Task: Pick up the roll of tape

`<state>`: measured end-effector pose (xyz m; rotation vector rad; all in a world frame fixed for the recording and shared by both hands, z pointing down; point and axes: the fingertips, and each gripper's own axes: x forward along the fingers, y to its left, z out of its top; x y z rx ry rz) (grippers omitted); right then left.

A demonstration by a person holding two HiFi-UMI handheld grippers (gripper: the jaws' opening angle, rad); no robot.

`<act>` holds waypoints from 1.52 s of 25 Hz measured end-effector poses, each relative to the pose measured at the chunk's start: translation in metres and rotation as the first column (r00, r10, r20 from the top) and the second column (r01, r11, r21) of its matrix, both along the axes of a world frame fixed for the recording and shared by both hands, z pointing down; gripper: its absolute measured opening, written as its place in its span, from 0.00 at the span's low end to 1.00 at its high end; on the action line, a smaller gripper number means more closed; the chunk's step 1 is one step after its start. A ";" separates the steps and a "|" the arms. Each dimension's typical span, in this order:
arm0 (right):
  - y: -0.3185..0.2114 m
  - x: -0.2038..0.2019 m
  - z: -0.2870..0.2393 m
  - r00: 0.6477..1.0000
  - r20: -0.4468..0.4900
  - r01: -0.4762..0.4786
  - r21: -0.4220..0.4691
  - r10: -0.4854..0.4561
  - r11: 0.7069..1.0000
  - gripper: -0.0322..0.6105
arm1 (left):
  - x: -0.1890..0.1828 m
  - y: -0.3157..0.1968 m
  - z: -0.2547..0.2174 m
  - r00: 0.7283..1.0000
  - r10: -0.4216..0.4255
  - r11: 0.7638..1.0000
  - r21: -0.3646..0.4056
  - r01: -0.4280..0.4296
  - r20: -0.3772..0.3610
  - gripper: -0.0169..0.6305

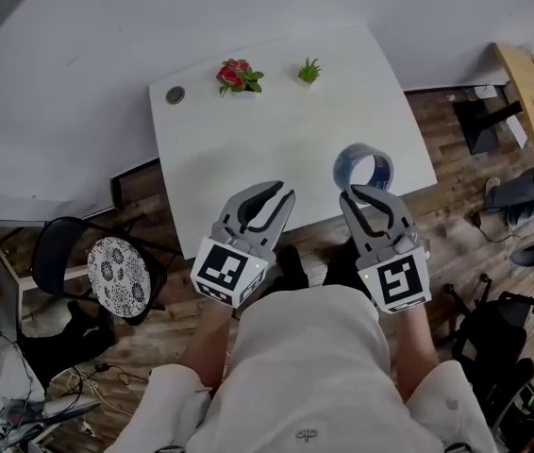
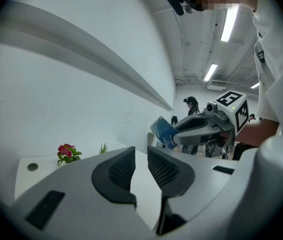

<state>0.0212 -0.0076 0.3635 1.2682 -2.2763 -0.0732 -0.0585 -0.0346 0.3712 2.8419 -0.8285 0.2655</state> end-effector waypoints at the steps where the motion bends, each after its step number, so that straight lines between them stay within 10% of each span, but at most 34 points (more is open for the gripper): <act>1: 0.000 -0.001 -0.002 1.000 0.004 0.002 0.005 -0.002 1.000 0.13 | 0.001 0.000 -0.001 1.000 -0.001 1.000 0.004 0.001 -0.003 0.16; 38: 0.043 0.014 -0.007 0.997 0.081 0.004 0.009 -0.004 1.000 0.13 | 0.032 0.044 -0.013 1.000 0.024 0.999 0.038 -0.023 -0.005 0.06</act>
